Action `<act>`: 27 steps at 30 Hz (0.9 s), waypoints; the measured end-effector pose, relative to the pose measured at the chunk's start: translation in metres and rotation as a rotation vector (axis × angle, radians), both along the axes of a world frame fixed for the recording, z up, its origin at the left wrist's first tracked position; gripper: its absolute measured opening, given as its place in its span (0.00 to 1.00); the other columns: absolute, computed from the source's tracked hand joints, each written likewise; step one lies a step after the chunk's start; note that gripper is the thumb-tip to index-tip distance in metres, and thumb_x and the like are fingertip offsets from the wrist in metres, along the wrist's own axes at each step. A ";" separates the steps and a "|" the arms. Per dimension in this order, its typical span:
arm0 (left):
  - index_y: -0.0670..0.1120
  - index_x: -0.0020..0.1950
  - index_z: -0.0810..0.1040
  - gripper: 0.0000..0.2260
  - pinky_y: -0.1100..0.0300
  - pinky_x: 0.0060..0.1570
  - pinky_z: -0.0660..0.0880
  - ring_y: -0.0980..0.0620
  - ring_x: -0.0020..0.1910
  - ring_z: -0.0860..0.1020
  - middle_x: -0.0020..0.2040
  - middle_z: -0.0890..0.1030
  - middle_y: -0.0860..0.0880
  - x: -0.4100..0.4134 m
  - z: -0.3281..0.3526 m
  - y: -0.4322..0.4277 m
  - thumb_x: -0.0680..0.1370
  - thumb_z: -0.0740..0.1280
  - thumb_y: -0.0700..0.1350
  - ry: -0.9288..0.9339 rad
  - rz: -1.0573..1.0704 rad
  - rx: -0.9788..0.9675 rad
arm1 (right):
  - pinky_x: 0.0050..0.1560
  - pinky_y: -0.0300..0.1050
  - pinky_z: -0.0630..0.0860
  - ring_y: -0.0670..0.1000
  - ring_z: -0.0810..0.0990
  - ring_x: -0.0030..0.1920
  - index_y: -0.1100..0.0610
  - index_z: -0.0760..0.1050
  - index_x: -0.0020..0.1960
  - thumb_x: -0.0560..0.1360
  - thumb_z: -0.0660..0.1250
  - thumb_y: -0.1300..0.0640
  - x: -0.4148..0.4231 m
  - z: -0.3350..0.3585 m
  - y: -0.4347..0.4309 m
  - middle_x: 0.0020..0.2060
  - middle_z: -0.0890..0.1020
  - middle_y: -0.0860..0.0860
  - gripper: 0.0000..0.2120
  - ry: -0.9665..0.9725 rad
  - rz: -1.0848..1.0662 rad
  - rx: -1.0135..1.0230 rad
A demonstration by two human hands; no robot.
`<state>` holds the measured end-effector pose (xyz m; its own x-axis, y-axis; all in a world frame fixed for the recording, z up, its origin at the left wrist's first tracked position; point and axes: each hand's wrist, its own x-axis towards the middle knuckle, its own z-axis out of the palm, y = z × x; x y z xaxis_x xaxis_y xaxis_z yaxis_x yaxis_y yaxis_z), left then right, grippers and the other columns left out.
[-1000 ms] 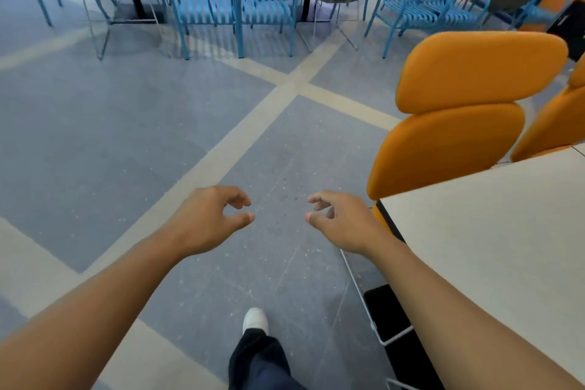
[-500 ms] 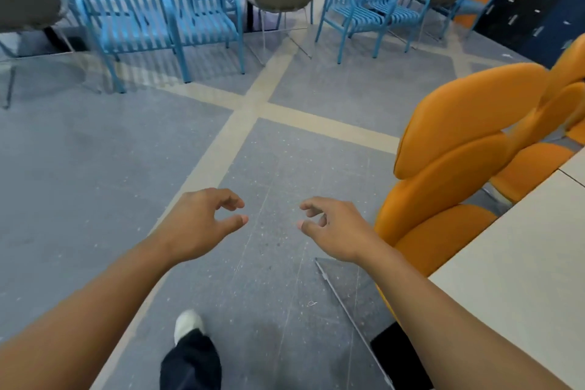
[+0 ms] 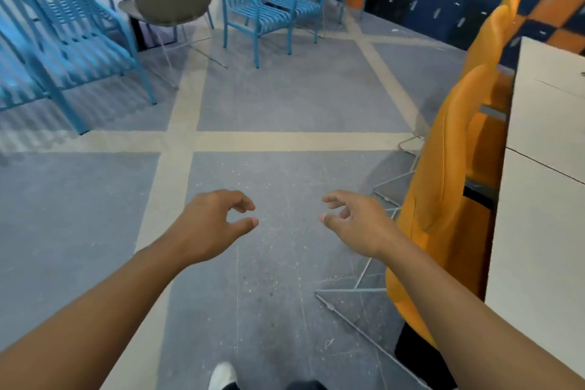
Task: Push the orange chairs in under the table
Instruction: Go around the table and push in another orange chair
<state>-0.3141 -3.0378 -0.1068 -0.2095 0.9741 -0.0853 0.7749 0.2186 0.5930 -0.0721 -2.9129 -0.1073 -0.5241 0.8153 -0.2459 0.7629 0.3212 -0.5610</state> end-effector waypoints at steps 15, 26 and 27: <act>0.54 0.58 0.79 0.14 0.61 0.53 0.71 0.56 0.54 0.77 0.56 0.81 0.55 -0.033 0.015 0.228 0.75 0.69 0.57 0.001 -0.361 0.055 | 0.67 0.50 0.71 0.50 0.73 0.68 0.51 0.73 0.72 0.79 0.69 0.49 -0.003 0.065 0.155 0.69 0.75 0.48 0.22 0.025 -0.410 0.290; 0.56 0.58 0.79 0.13 0.64 0.52 0.69 0.58 0.54 0.75 0.57 0.80 0.57 -0.006 0.030 0.411 0.75 0.69 0.56 -0.012 -0.546 0.049 | 0.66 0.60 0.66 0.55 0.71 0.70 0.46 0.73 0.70 0.77 0.67 0.44 0.040 0.077 0.284 0.70 0.75 0.49 0.22 -0.241 -0.752 0.438; 0.56 0.58 0.79 0.13 0.64 0.52 0.69 0.58 0.54 0.75 0.58 0.80 0.57 0.000 0.031 0.423 0.75 0.69 0.56 -0.015 -0.573 0.051 | 0.67 0.61 0.67 0.57 0.71 0.70 0.48 0.71 0.72 0.77 0.68 0.43 0.044 0.079 0.289 0.71 0.73 0.50 0.25 -0.262 -0.784 0.404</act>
